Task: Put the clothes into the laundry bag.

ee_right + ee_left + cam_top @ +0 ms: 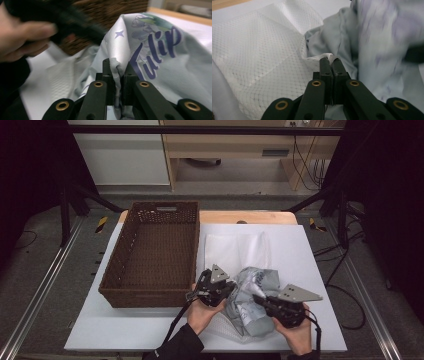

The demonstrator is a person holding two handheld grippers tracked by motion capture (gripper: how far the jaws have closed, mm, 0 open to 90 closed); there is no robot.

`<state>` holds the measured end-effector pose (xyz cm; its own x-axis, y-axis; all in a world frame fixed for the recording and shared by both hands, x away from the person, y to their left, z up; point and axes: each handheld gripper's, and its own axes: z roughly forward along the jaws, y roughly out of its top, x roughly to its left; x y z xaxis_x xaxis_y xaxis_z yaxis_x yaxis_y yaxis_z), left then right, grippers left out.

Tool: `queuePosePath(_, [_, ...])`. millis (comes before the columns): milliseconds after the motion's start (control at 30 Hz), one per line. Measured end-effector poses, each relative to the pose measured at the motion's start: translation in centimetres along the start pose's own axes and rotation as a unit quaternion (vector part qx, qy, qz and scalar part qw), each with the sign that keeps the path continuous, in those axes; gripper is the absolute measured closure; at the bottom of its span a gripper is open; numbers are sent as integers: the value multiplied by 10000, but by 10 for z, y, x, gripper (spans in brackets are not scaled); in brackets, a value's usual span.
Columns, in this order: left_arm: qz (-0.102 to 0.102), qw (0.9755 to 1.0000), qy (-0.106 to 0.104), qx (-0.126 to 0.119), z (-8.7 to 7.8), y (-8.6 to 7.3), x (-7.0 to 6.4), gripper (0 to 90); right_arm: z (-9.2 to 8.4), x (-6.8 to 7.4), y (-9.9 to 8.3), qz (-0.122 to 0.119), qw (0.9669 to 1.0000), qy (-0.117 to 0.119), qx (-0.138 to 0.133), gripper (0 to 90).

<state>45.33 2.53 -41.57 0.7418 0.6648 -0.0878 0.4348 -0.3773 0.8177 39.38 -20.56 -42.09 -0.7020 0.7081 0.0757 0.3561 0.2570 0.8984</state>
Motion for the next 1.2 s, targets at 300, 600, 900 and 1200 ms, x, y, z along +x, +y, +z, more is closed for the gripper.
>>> queuePosePath(300, [39, 10000, 59, -41, -3, 5, -2, 891, 48, 23, -10, -136, 9975, 273, 632, 849])
queuePosePath(600, [260, 9996, 114, 13, -4, 2, -8, 892, 80, 16, -16, -17, 9947, -185, 1007, 856])
queuePosePath(900, [238, 9996, 149, -49, -7, 2, -3, 890, 67, 20, -12, -98, 9970, -70, 762, 702])
queuePosePath(1200, [268, 9994, 195, -35, -9, -3, -1, 890, 4, 7, 7, 39, 9994, -331, 5, 462])
